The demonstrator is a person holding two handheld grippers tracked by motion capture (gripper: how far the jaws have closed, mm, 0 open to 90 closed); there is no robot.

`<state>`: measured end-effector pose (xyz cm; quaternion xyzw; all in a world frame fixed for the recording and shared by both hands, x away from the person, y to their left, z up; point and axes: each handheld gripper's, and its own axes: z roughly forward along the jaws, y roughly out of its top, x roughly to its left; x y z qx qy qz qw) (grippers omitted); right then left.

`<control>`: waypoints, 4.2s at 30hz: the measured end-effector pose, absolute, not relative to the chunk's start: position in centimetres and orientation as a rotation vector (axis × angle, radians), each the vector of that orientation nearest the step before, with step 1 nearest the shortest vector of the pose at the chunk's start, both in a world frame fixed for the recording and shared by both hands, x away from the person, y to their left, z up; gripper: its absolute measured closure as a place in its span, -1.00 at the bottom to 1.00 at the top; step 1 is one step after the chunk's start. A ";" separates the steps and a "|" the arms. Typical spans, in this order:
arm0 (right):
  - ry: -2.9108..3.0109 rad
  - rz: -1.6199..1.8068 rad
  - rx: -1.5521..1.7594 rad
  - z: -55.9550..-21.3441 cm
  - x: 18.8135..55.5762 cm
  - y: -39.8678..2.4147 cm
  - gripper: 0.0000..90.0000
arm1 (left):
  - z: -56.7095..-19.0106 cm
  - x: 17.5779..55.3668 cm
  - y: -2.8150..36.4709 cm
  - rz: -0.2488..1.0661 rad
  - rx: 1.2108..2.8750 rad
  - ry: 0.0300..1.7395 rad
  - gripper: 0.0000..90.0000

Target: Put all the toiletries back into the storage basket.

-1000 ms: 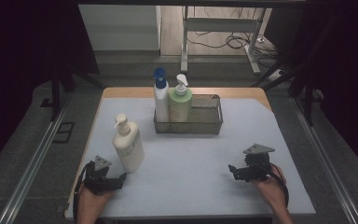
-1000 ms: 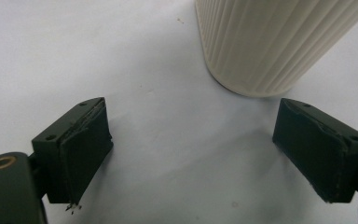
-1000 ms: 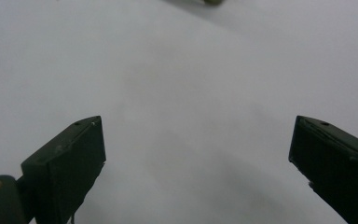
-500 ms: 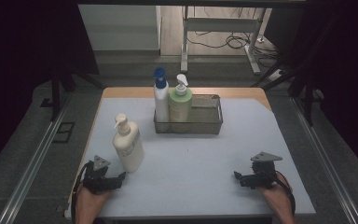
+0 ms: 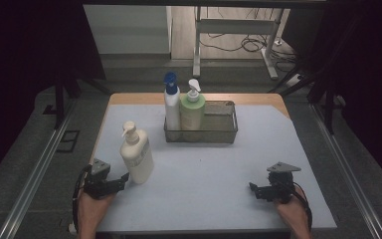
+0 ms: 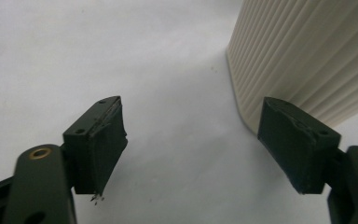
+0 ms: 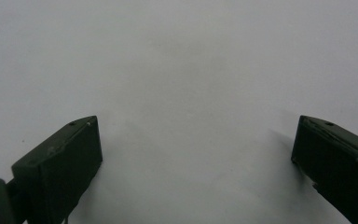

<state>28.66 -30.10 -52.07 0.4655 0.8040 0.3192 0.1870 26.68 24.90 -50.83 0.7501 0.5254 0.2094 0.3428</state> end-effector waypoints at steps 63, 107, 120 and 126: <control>2.254 0.886 1.333 -52.1 28.8 -29.7 -1.00 | -51.1 28.1 20.5 0.385 2.057 1.235 0.59; 2.278 0.848 1.355 -51.8 29.0 -29.5 -1.00 | -51.5 25.7 18.2 0.413 2.110 1.167 -0.45; 2.297 0.837 1.344 -50.8 28.7 -29.2 -0.85 | -52.3 25.3 18.2 0.433 2.131 1.176 -0.71; 2.311 0.897 1.285 -49.9 28.5 -28.7 -0.77 | -52.4 25.2 18.2 0.434 2.129 1.176 -0.71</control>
